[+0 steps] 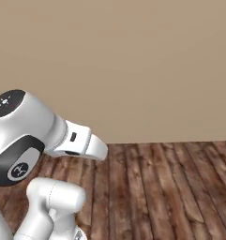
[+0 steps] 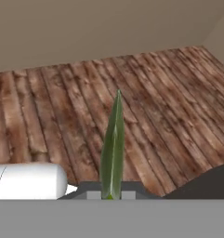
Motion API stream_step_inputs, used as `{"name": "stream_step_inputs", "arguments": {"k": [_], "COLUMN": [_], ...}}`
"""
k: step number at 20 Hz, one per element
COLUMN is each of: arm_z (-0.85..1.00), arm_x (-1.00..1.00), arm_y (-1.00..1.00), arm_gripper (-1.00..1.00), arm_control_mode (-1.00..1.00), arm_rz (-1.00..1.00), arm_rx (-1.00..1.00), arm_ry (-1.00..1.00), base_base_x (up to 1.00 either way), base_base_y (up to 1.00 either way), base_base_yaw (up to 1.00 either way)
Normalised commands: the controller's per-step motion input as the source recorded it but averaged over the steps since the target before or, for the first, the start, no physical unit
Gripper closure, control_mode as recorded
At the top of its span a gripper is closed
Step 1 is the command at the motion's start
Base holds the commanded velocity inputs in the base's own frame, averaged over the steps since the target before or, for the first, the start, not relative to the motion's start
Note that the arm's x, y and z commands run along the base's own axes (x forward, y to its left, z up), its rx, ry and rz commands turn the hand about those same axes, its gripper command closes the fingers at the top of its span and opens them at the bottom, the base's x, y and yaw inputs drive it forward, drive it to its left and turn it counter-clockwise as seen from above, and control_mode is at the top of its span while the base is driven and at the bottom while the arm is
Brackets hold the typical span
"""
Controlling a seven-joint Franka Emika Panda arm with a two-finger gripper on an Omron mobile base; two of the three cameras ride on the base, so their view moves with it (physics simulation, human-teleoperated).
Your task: There is a bowl on the dining counter. Grab a lemon wedge from the fridge and place it in the bowl. Then get the liquor bottle and glass cup from the cabinet and place them next to the bowl.
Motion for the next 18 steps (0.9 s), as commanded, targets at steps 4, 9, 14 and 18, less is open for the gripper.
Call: {"name": "stream_step_inputs", "arguments": {"k": [4, 9, 14, 18], "arm_z": [0.00, 0.00, 0.00, 0.00], "arm_x": [0.00, 0.00, 0.00, 0.00], "arm_y": [0.00, 0.00, 0.00, 0.00], "arm_gripper": [1.00, 1.00, 1.00, 1.00], "arm_control_mode": [1.00, 1.00, 1.00, 1.00], "arm_rz": [0.00, 0.00, 0.00, 0.00], "arm_rx": [0.00, 0.00, 0.00, 0.00], "arm_ry": [0.00, 0.00, 0.00, 0.00], "base_base_x": [0.89, 0.92, 0.97, 0.95], "base_base_y": [-0.13, -0.12, -0.16, -0.22], "base_base_yaw": [-0.53, -0.52, -0.54, -0.53]}}
